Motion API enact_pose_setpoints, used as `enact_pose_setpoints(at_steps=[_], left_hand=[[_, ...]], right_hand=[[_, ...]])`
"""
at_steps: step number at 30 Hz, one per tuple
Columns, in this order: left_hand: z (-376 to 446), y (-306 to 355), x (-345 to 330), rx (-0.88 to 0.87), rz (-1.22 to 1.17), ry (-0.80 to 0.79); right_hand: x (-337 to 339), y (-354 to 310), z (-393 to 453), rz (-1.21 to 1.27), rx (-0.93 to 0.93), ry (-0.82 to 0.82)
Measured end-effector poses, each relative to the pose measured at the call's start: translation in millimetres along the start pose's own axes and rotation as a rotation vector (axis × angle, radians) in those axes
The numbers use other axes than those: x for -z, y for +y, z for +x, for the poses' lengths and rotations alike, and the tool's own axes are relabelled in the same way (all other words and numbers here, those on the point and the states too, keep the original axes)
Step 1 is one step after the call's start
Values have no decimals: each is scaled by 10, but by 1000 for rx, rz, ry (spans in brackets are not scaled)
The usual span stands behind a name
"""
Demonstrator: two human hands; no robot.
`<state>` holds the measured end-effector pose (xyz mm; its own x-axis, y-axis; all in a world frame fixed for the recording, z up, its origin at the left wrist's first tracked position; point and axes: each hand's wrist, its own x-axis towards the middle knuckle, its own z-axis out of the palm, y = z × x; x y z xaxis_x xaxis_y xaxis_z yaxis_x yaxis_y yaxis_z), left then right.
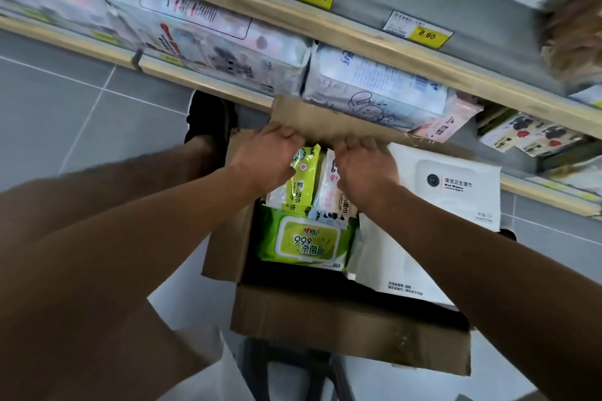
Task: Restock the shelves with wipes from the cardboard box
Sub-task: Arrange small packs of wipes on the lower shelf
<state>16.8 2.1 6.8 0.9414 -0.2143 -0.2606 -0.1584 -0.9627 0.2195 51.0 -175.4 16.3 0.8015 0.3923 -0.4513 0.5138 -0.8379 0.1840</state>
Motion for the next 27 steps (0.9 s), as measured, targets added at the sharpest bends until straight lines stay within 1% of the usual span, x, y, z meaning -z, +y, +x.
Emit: enact_pose_setpoints(at_steps=[4, 10, 13, 15, 20, 24, 27], left_hand=[[-27, 14, 43, 22, -56, 31], [-238, 26, 242, 78, -306, 113], [-407, 69, 392, 88, -402, 181], [-503, 137, 533, 95, -417, 250], [-680, 452, 917, 121, -489, 409], [-696, 924, 1188, 90, -571, 467], [-569, 1318, 1306, 49, -556, 493]], right_hand=[[48, 71, -71, 33, 6, 99], [287, 115, -350, 230, 9, 163], [418, 188, -562, 304, 9, 196], [531, 284, -711, 345, 4, 256], [754, 694, -1083, 452, -86, 395], [757, 1203, -1445, 500, -177, 524], [640, 1615, -1707, 545, -249, 582]])
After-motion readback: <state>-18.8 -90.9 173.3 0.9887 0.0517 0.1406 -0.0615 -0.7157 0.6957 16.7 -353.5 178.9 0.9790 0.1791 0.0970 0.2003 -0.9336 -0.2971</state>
